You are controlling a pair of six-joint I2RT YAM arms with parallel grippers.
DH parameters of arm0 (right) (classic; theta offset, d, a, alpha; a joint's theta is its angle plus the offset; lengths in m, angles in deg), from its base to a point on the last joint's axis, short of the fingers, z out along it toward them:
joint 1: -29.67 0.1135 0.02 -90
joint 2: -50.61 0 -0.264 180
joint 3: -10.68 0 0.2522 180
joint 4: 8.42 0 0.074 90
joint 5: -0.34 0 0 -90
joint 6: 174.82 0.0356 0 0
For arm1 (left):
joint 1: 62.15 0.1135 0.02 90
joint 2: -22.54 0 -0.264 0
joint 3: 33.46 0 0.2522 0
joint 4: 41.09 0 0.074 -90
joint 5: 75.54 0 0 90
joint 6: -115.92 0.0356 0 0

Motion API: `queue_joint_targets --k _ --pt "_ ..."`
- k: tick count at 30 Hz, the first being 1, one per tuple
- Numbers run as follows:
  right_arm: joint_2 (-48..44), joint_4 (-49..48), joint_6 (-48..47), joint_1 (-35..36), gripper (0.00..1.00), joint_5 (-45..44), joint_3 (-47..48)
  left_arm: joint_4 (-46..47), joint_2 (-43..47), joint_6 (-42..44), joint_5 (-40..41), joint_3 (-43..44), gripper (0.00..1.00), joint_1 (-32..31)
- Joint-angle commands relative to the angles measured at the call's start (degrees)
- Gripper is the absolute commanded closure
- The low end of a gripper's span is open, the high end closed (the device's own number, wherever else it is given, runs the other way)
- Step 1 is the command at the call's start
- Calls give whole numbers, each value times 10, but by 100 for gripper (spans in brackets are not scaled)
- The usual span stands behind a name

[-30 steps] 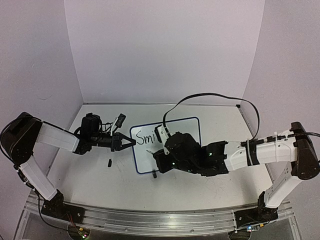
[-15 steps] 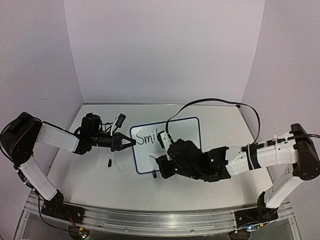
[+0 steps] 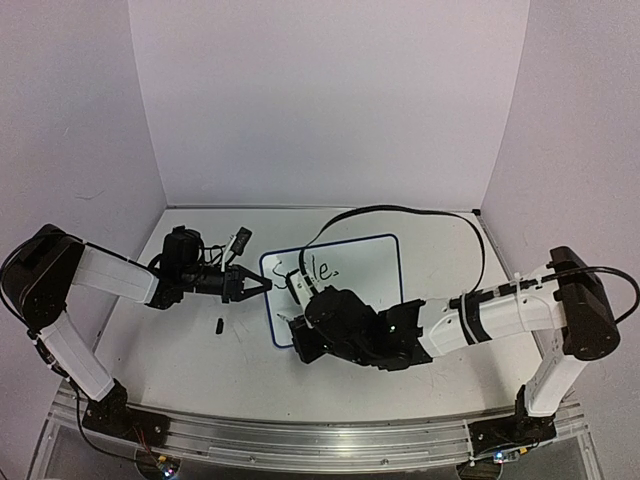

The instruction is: Write a sentence on the whiteboard

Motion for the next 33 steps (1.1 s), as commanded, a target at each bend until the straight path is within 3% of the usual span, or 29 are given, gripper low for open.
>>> queue_joint_targets --k 1,33 --pt "8 -9 9 0 100 -66 31 -29 1 22 47 2 100 -4" --pt "39 33 25 -11 100 -67 66 -29 -9 26 39 5 100 -4"
